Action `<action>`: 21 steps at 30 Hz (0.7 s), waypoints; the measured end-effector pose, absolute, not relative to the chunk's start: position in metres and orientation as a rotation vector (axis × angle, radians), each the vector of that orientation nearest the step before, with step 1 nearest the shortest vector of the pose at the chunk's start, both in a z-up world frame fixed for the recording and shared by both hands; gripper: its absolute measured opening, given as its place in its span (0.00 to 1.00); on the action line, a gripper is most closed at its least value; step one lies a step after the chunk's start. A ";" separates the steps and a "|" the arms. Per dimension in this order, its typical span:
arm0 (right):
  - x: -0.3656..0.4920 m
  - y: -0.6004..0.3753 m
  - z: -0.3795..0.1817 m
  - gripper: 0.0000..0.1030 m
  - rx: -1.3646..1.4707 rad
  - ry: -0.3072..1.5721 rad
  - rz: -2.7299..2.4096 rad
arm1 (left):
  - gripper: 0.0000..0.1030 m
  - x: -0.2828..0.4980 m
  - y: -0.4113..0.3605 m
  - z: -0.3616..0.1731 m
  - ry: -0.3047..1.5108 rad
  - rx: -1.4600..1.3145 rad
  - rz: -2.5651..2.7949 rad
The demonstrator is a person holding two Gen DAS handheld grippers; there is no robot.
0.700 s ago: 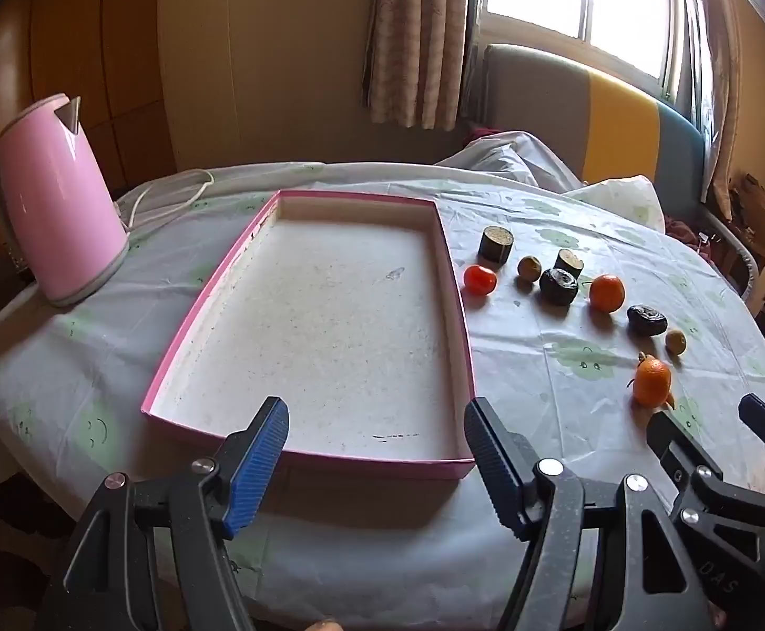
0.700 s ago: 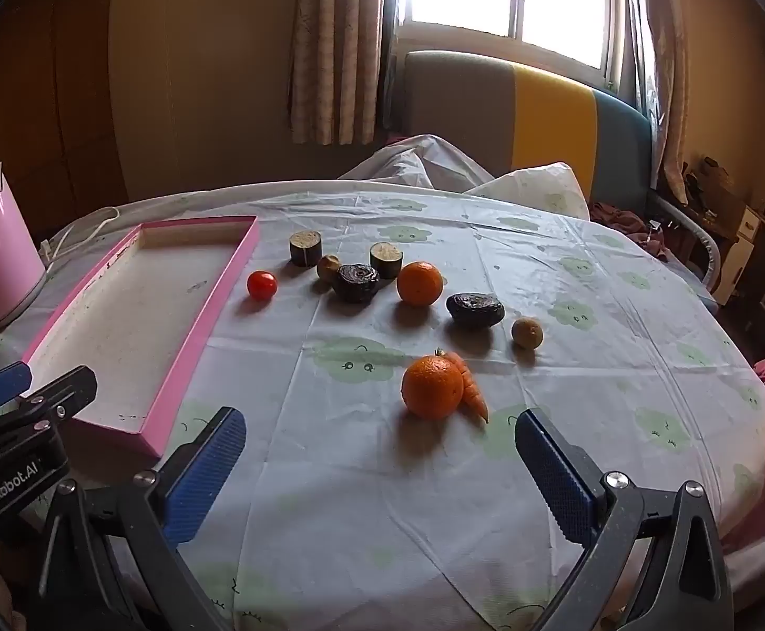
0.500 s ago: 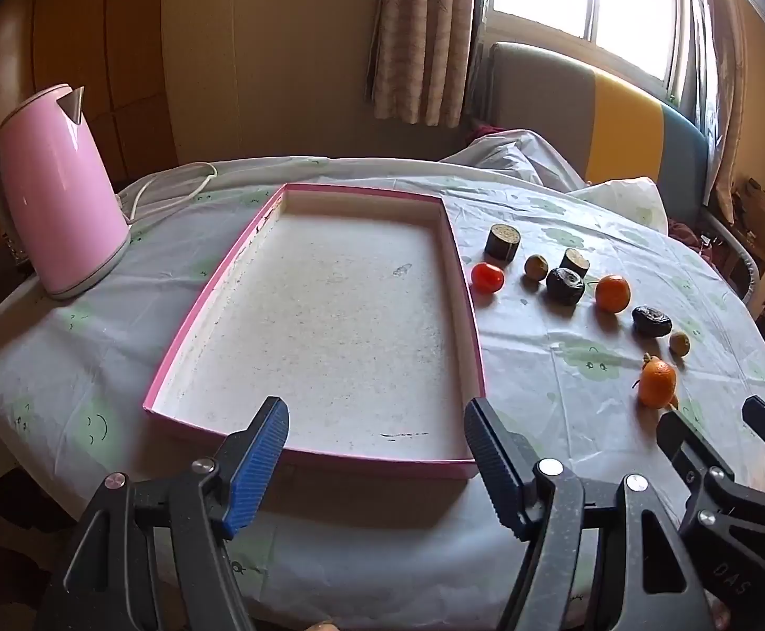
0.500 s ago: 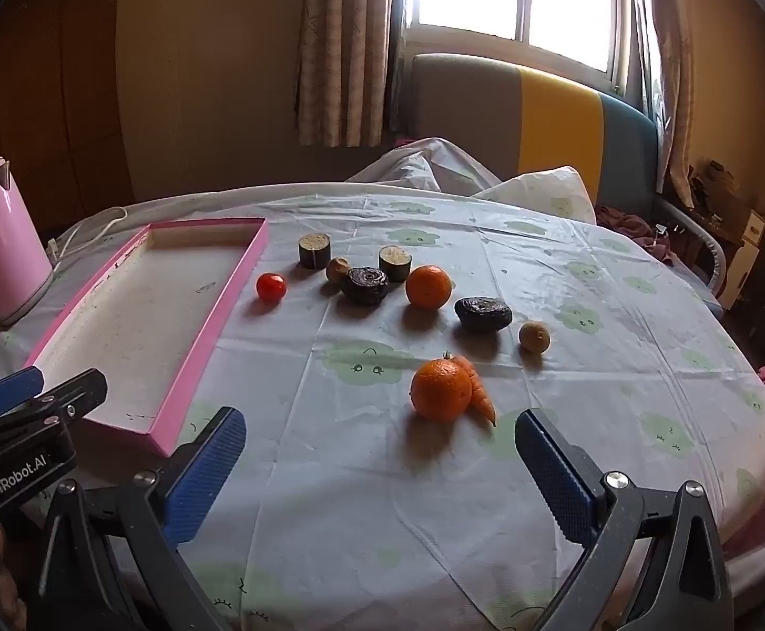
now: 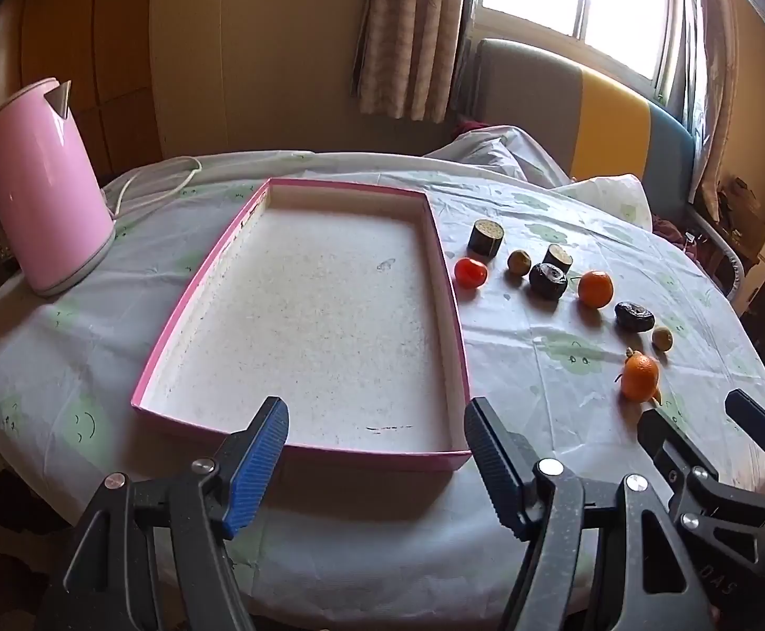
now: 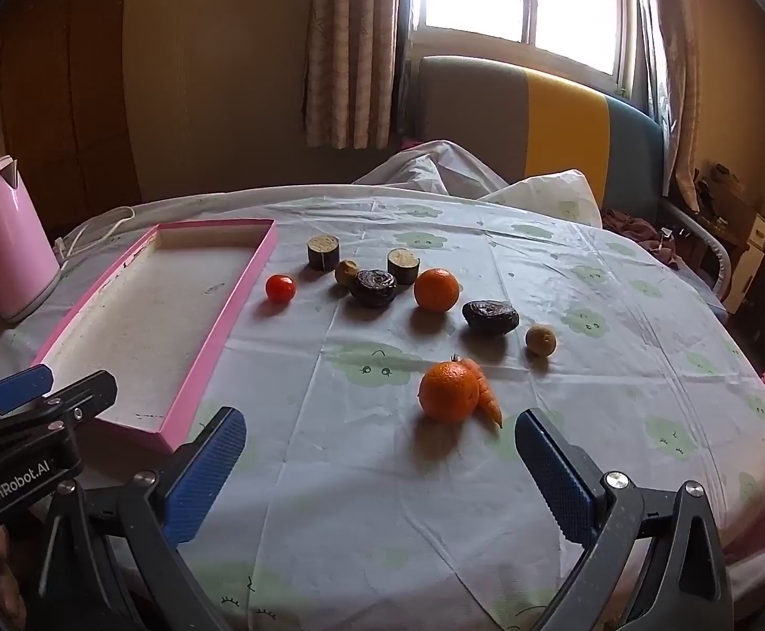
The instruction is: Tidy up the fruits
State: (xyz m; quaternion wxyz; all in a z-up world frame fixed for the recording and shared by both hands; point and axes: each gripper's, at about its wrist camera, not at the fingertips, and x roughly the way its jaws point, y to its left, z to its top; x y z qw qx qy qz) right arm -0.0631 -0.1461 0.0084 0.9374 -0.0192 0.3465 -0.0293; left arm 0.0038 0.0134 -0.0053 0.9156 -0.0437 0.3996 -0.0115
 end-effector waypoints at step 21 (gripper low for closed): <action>-0.065 -0.146 0.013 1.00 -0.032 0.708 -0.046 | 0.69 -0.001 0.011 0.001 0.784 -0.063 -0.024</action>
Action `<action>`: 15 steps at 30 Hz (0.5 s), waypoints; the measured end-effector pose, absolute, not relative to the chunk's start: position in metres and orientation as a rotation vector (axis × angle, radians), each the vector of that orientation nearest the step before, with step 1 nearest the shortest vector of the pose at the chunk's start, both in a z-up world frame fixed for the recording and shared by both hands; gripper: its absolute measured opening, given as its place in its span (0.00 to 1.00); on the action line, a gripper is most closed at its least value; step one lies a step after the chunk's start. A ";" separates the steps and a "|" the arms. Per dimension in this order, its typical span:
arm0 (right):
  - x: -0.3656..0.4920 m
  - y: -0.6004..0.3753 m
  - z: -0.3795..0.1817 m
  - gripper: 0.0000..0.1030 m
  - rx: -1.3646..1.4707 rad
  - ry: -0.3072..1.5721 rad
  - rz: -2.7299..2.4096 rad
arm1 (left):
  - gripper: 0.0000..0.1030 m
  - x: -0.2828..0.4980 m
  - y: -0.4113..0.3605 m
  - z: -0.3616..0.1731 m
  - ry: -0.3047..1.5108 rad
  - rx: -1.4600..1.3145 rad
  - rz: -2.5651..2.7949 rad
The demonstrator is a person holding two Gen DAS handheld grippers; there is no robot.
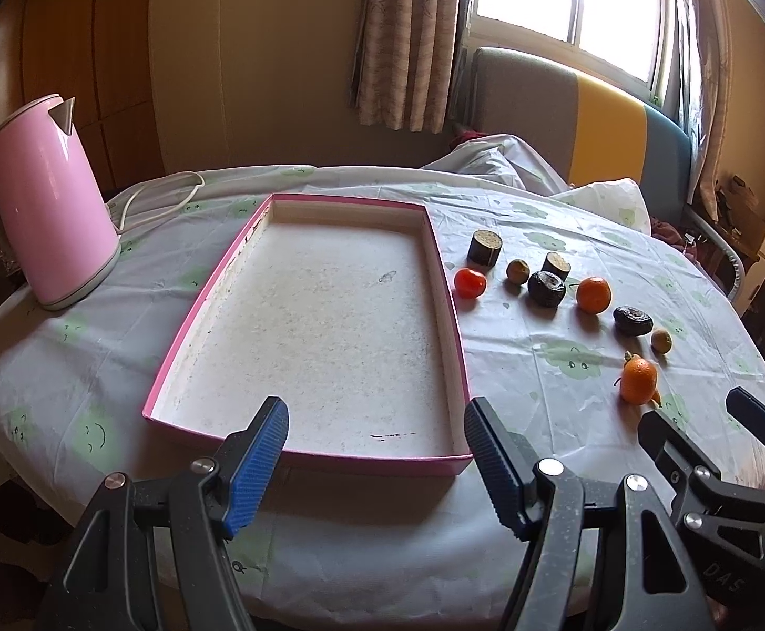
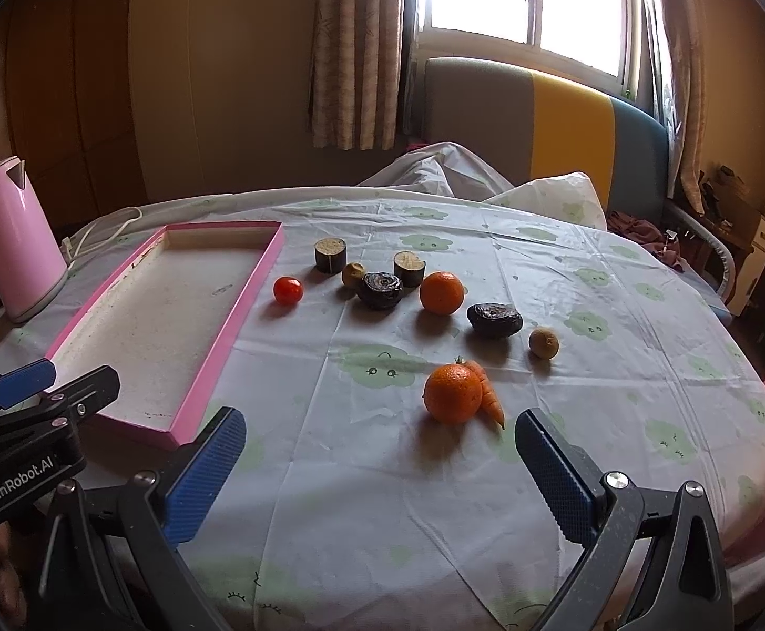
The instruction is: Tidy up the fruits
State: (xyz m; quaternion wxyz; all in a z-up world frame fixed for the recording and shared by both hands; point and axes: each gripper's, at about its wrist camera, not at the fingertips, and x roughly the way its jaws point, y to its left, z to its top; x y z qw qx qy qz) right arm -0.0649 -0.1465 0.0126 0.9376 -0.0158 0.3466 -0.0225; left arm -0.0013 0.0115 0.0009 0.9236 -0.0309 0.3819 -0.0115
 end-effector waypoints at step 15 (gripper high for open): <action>-0.067 -0.146 0.013 1.00 -0.027 0.702 -0.044 | 0.69 -0.005 0.010 0.003 0.774 -0.055 -0.024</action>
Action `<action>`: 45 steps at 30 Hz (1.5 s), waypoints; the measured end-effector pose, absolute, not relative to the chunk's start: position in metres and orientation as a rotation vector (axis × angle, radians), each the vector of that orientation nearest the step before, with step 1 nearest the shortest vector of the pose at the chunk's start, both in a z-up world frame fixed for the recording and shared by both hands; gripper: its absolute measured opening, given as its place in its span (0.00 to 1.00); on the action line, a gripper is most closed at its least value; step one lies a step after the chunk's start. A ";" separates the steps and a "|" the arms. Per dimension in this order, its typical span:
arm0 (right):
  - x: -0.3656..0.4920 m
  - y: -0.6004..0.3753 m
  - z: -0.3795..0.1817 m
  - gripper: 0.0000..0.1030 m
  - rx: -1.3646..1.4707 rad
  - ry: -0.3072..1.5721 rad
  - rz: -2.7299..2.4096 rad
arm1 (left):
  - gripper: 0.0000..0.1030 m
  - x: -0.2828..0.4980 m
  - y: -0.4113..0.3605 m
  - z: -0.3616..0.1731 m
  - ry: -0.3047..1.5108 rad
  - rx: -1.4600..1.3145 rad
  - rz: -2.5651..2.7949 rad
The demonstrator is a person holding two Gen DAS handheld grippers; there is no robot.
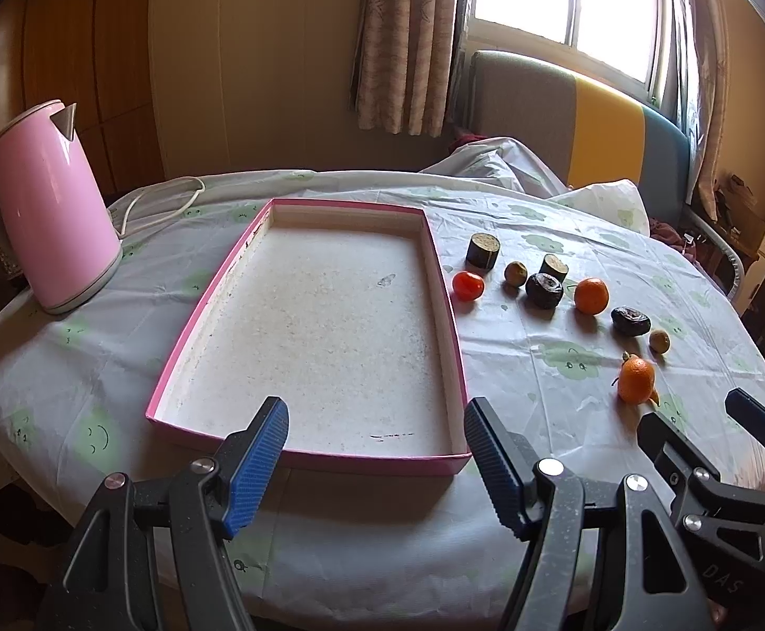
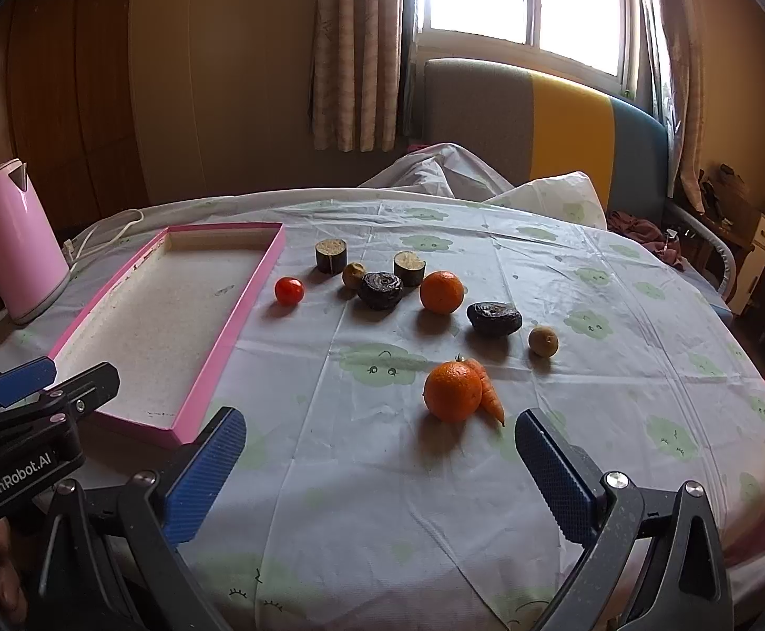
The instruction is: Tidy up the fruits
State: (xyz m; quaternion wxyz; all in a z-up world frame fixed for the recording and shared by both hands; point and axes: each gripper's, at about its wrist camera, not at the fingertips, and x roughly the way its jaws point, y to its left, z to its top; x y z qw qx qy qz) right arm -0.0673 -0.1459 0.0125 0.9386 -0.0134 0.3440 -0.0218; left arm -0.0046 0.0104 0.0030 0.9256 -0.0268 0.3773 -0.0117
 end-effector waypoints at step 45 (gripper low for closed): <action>-0.054 -0.282 -0.003 0.95 0.163 0.783 -0.247 | 0.83 0.030 -0.098 -0.017 0.917 0.051 -0.533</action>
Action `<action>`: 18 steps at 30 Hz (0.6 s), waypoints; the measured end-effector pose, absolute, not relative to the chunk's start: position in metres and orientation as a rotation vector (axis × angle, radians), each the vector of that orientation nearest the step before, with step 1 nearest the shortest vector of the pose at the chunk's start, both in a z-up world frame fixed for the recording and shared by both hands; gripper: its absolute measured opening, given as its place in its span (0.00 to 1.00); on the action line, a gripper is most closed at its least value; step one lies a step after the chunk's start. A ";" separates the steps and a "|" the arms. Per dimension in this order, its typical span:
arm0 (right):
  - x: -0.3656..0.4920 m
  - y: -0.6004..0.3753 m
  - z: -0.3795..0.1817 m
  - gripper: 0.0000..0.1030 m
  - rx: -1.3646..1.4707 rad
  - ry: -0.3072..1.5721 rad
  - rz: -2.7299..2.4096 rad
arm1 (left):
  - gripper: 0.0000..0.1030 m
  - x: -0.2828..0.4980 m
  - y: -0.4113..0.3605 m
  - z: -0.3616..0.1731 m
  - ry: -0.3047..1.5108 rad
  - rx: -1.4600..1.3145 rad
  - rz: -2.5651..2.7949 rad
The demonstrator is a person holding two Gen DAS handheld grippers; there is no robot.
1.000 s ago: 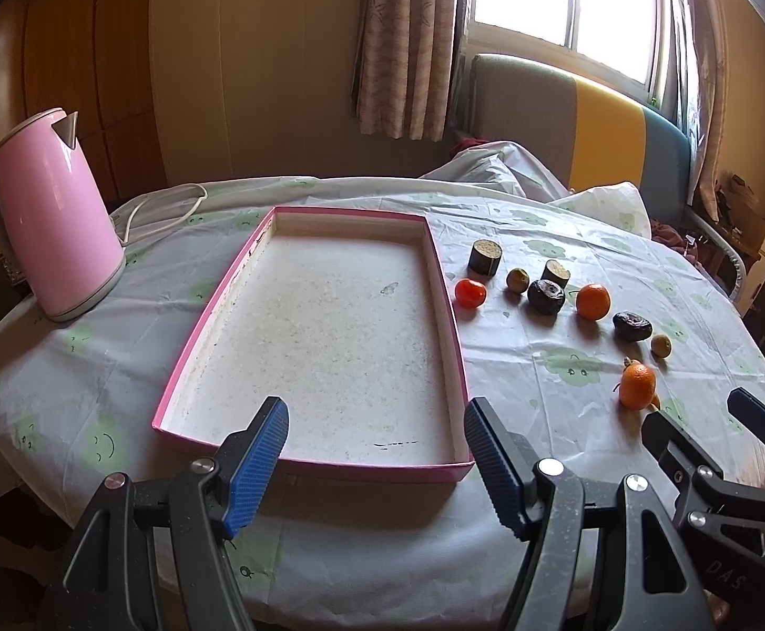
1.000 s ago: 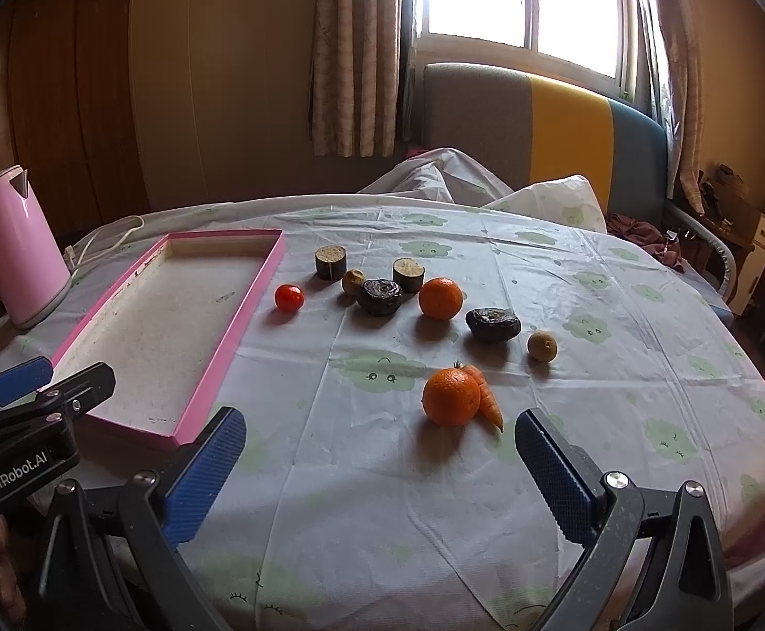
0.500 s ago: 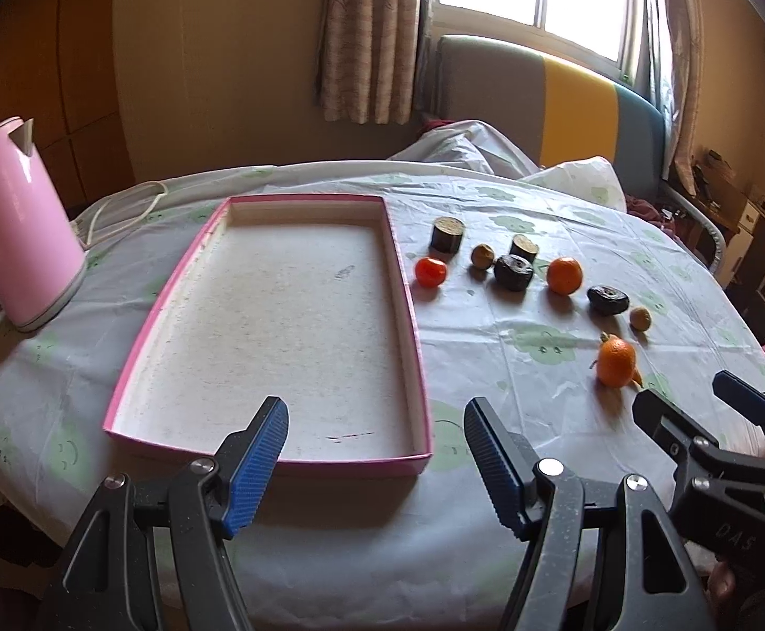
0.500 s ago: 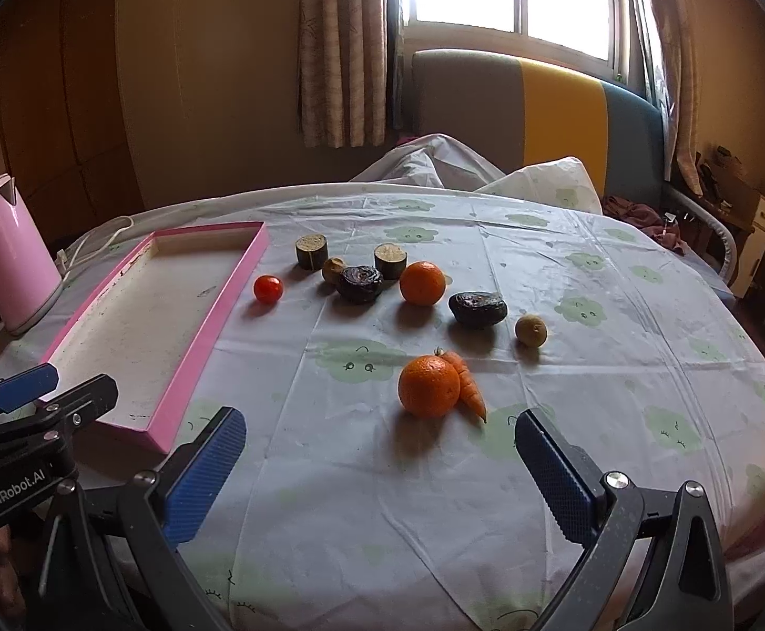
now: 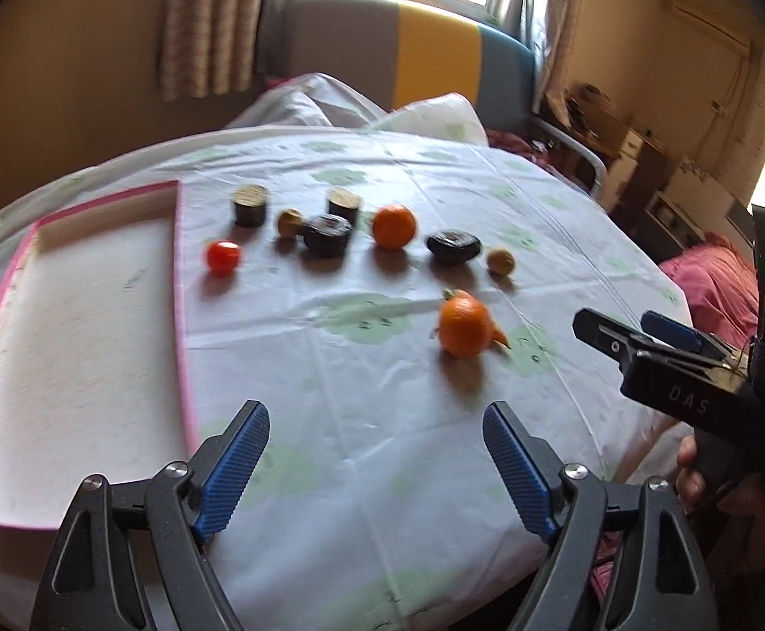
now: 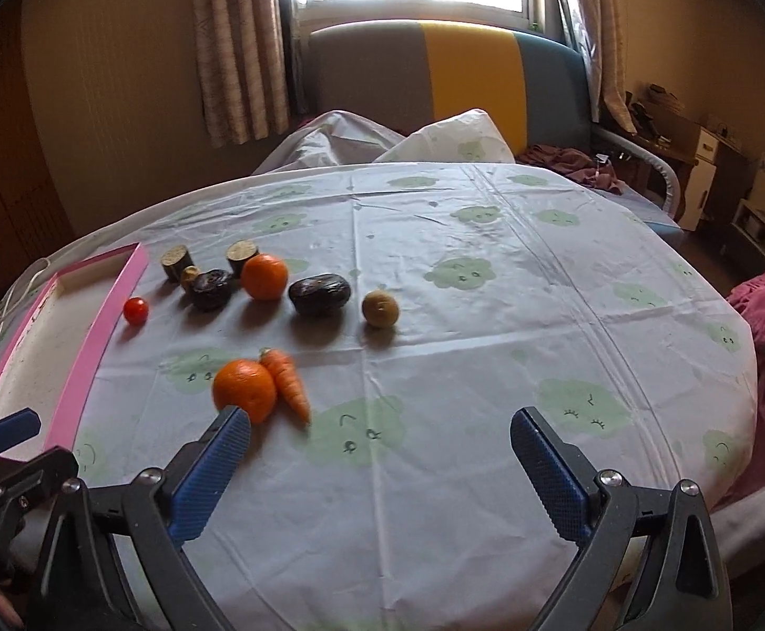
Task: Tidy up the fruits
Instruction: 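Grasp the large mandarin with the left tool while the right tool grasps the carrot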
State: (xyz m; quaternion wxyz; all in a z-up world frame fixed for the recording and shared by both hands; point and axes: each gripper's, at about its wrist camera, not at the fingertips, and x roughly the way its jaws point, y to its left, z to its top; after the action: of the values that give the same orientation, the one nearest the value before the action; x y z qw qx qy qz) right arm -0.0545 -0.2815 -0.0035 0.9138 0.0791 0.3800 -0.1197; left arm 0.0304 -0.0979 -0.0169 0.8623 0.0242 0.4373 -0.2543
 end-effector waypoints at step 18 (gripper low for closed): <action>-0.043 -0.319 -0.023 0.77 0.207 0.841 -0.239 | 0.53 0.076 -0.176 -0.047 0.968 0.072 -0.604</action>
State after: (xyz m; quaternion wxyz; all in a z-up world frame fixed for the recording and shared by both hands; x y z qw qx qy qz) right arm -0.0427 -0.3188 -0.0227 0.9008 0.1002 0.4063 -0.1156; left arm 0.0761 -0.1765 -0.0469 0.8411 0.0340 0.4580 -0.2856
